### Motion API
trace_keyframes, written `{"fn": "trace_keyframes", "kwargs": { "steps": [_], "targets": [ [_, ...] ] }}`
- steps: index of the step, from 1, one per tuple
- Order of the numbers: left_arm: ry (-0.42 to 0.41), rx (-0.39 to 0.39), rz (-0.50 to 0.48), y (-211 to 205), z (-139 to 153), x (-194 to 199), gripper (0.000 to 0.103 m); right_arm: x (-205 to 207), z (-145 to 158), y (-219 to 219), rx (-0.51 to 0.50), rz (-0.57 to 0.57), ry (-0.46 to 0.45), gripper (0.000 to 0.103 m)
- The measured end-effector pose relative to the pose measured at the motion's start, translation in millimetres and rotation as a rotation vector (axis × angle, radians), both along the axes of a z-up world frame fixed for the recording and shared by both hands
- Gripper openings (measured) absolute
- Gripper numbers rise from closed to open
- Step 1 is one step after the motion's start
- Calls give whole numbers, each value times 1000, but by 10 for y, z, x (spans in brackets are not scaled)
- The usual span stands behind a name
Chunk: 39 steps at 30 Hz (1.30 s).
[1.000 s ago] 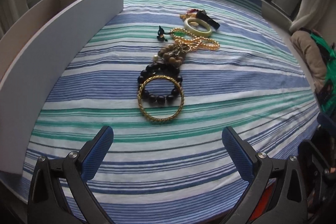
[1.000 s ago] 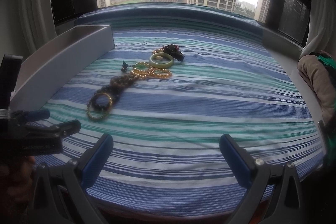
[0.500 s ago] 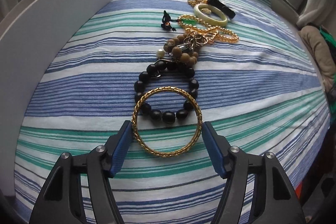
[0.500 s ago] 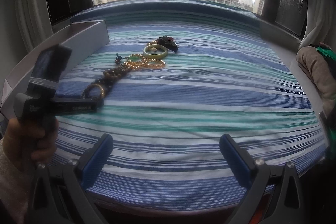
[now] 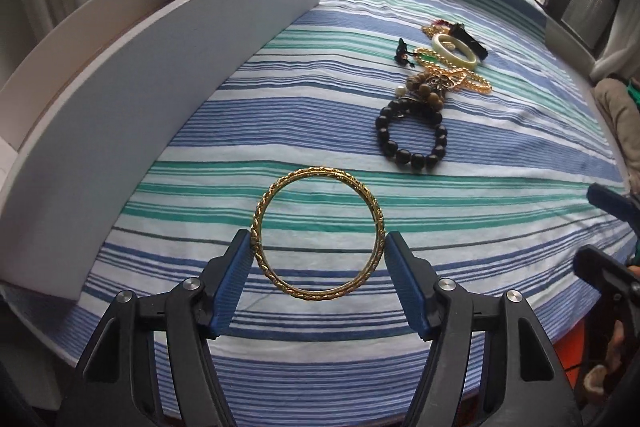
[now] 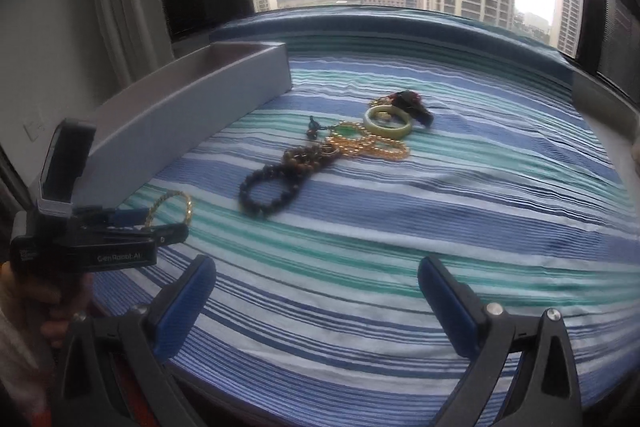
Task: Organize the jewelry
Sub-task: 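Carry both bracelets into the white box and open both tools to drop them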
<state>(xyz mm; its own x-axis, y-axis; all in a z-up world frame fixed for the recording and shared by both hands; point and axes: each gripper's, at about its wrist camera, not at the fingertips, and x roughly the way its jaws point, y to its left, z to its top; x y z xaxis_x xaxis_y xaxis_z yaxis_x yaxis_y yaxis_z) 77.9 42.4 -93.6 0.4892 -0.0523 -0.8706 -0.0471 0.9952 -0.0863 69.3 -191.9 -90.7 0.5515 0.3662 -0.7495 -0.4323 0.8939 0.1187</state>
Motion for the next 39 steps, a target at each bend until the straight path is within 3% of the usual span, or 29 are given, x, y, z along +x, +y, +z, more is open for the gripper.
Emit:
{"fn": "trace_keyframes", "kwargs": {
  "steps": [2, 4, 6, 8, 10, 11, 14, 15, 16, 20, 24, 27, 31, 35, 39],
  "targets": [
    [-3, 5, 31, 110, 25, -71, 68, 243, -124, 239, -50, 69, 88, 103],
    [-8, 5, 50, 196, 48, -148, 68, 412, -118, 504, -79, 128, 50, 102],
    [-12, -2, 68, 280, 74, -232, 68, 598, -118, 764, -87, 196, 41, 92],
    [-17, -12, 86, 361, 99, -298, 68, 814, -220, 995, -117, 224, 87, 62],
    [-21, -19, 103, 426, 115, -348, 68, 1011, -388, 1158, -143, 224, 150, 49],
    [-23, -21, 109, 465, 122, -383, 68, 1099, -492, 1209, -155, 226, 187, 49],
    [-21, -19, 122, 545, 119, -453, 68, 1135, -544, 1334, -219, 253, 135, 40],
    [-18, -21, 126, 567, 117, -472, 68, 1118, -537, 1353, -223, 263, 135, 32],
    [-15, -25, 129, 591, 114, -481, 68, 1103, -532, 1356, -216, 267, 145, 12],
    [1, -59, 142, 746, 190, -476, 68, 1022, -365, 1224, -138, 268, 208, 12],
    [-48, -72, 151, 999, 617, -490, 68, 1044, 217, 1078, 49, 265, 237, 12],
    [-108, -44, 173, 1258, 1010, -478, 68, 1079, 694, 1151, 156, 292, 242, 12],
    [-153, 62, 255, 1615, 1305, -313, 68, 1161, 1221, 1518, 220, 365, 204, 12],
    [-118, 94, 307, 1905, 1235, -48, 68, 1343, 1507, 2103, 233, 423, 127, 12],
    [-19, 83, 336, 2059, 859, 265, 68, 1662, 1266, 2733, 223, 422, 138, 12]
  ]
}}
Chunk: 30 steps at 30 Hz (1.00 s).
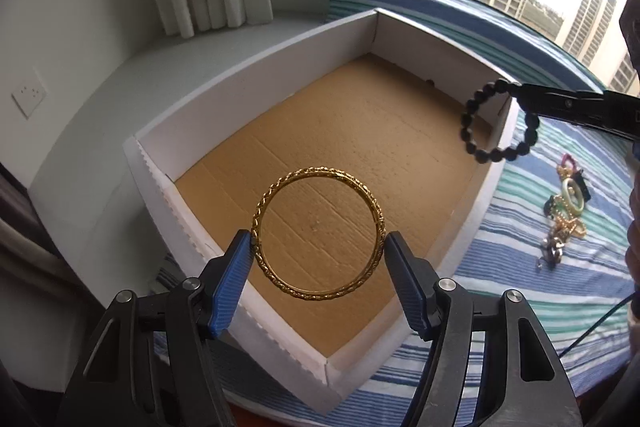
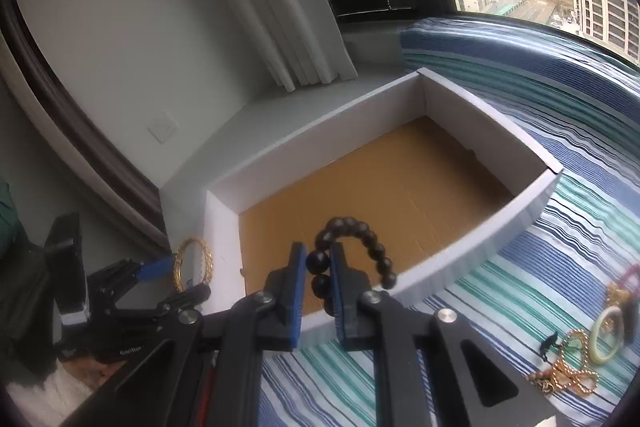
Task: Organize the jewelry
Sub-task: 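Carry both bracelets into the white box and open both tools to drop them, then withdraw both tools from the box back over the jewelry pile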
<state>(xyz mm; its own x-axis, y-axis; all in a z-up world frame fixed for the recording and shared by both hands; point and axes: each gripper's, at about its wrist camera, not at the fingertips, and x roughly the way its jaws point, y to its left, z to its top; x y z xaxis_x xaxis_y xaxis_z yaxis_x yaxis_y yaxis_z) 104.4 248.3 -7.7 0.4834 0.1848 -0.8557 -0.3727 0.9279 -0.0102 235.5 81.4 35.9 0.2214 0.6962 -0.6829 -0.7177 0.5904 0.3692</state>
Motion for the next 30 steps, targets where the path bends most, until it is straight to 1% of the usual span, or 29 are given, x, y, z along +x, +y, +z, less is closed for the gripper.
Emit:
{"fn": "trace_keyframes", "kwargs": {
  "steps": [3, 5, 6, 7, 8, 9, 10, 13, 16, 17, 19, 24, 27, 30],
  "targets": [
    [59, -40, 36, 113, -265, 111, 69, 194, -413, 411, -57, -25, 31, 12],
    [88, -42, 47, 153, -370, 115, 69, 274, -681, 569, -93, -54, 44, 14],
    [97, -41, 52, 180, -400, 100, 70, 304, -788, 621, -124, -74, 38, 15],
    [96, -42, 55, 195, -420, 79, 74, 315, -871, 647, -151, -94, 30, 16],
    [95, -39, 58, 207, -436, 62, 78, 318, -918, 661, -162, -101, 25, 26],
    [84, -31, 58, 216, -438, 51, 84, 293, -930, 660, -164, -99, -13, 27],
    [72, -23, 50, 202, -435, 46, 86, 274, -944, 674, -179, -86, -27, 34],
    [88, 7, 34, 146, -502, 116, 92, 231, -982, 690, -217, -54, -63, 34],
    [146, 52, 3, 28, -622, 192, 93, 162, -989, 665, -245, -42, -98, 34],
    [145, 70, 3, 12, -634, 186, 93, 149, -992, 635, -242, -47, -100, 34],
    [146, 73, 15, 6, -632, 159, 93, 139, -980, 554, -192, -53, -87, 34],
    [144, 76, 22, -29, -630, 65, 93, 157, -967, 375, -78, -116, -6, 34],
    [142, 77, 23, -70, -621, -71, 93, 77, -964, 279, -45, -110, 17, 34],
    [143, 77, 26, -94, -584, -185, 93, -87, -967, 211, -37, -80, 1, 34]
  ]
}}
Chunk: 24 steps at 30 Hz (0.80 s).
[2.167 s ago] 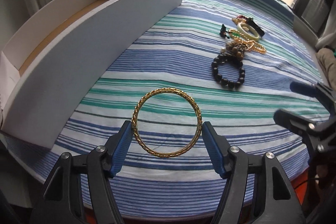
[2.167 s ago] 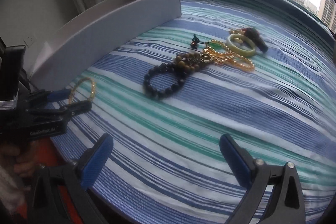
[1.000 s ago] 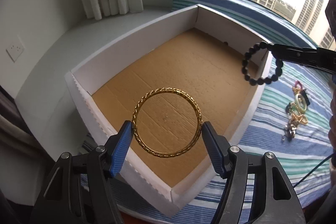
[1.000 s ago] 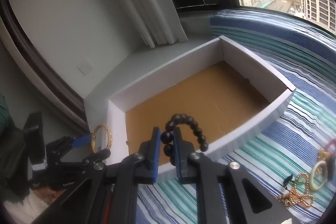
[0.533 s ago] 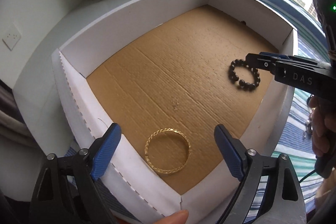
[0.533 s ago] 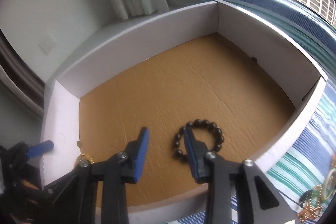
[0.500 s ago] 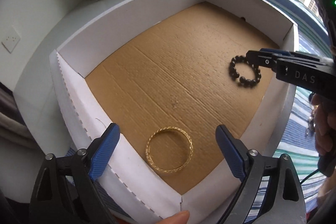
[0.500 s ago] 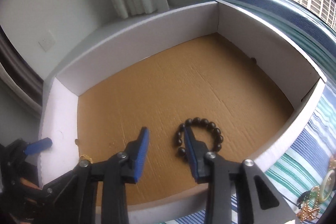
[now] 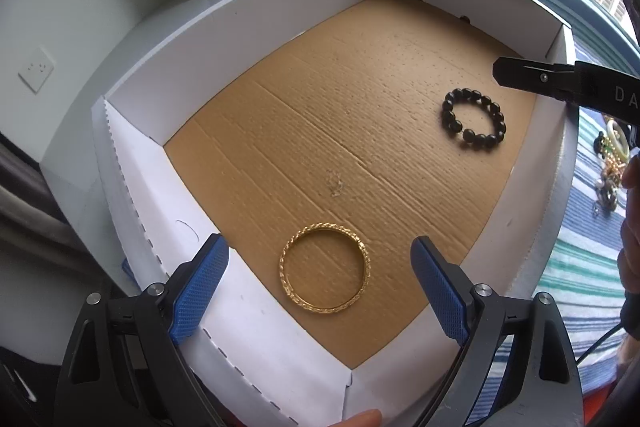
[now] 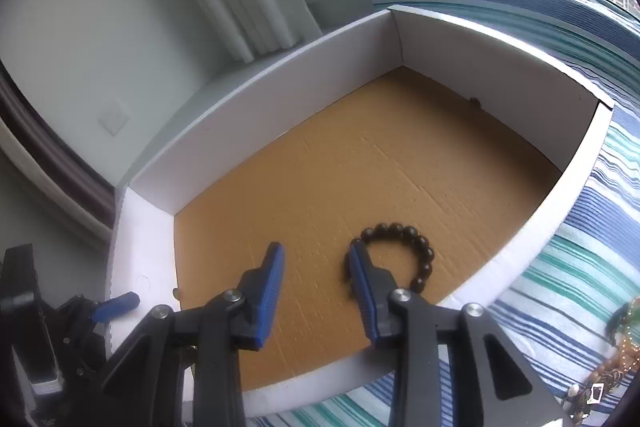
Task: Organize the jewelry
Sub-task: 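Withdraw both tools from the box back over the jewelry pile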
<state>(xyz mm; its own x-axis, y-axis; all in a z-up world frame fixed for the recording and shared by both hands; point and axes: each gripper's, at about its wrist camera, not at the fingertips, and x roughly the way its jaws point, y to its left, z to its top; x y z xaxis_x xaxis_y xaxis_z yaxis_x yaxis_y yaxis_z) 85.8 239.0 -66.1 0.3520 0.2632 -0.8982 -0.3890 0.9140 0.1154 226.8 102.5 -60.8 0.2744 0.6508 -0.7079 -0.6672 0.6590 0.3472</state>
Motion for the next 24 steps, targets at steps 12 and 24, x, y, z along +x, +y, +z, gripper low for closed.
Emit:
{"fn": "trace_keyframes", "kwargs": {
  "steps": [12, 24],
  "targets": [
    [-235, 97, -84, -594, 443, -437, 96, -947, 367, -941, 34, -137, -358, 75],
    [-275, -153, -391, -1987, 45, -431, 102, -1749, -214, -2950, -225, -588, -331, 79]
  ]
}}
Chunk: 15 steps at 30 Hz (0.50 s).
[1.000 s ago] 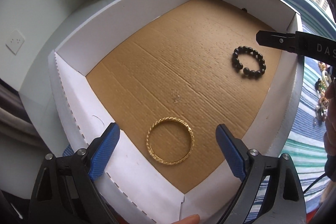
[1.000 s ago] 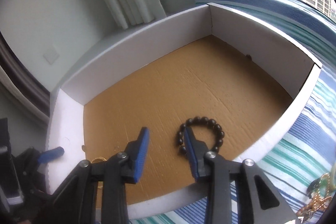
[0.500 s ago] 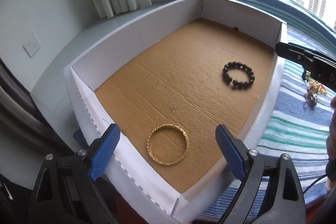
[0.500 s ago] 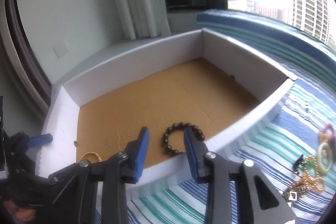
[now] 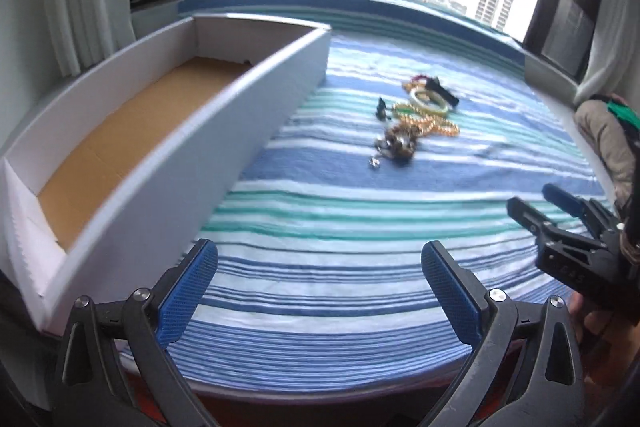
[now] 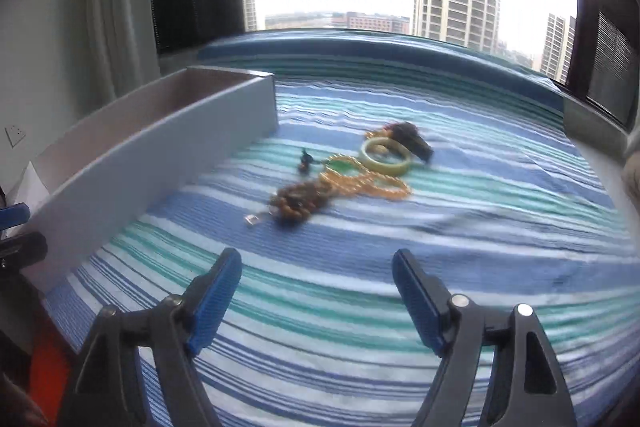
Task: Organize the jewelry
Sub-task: 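Withdraw both tools from the box back over the jewelry pile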
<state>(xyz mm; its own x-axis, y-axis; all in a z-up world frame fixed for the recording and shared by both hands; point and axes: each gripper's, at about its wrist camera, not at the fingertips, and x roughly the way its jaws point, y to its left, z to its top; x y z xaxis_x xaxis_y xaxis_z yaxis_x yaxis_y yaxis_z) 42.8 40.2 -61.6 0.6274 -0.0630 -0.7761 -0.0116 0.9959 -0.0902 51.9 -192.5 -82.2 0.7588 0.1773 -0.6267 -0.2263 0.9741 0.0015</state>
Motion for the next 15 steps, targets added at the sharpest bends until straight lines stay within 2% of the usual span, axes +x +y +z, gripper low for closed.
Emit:
{"fn": "trace_keyframes", "kwargs": {
  "steps": [2, 4, 8, 11, 15],
  "targets": [
    [50, 1, -18, -159, -265, 101, 101, -124, -152, -215, -28, -45, 23, 79],
    [92, 52, -15, -316, -483, 145, 101, -199, -334, -419, -41, -86, 63, 79],
    [120, 143, -8, -473, -772, 138, 101, -281, -638, -689, -4, -163, 129, 79],
    [116, 88, 21, -403, -803, 114, 103, -325, -739, -691, -30, -174, 110, 81],
    [102, 89, 17, -383, -807, 115, 103, -267, -736, -656, -15, -164, 113, 83]
  ]
}}
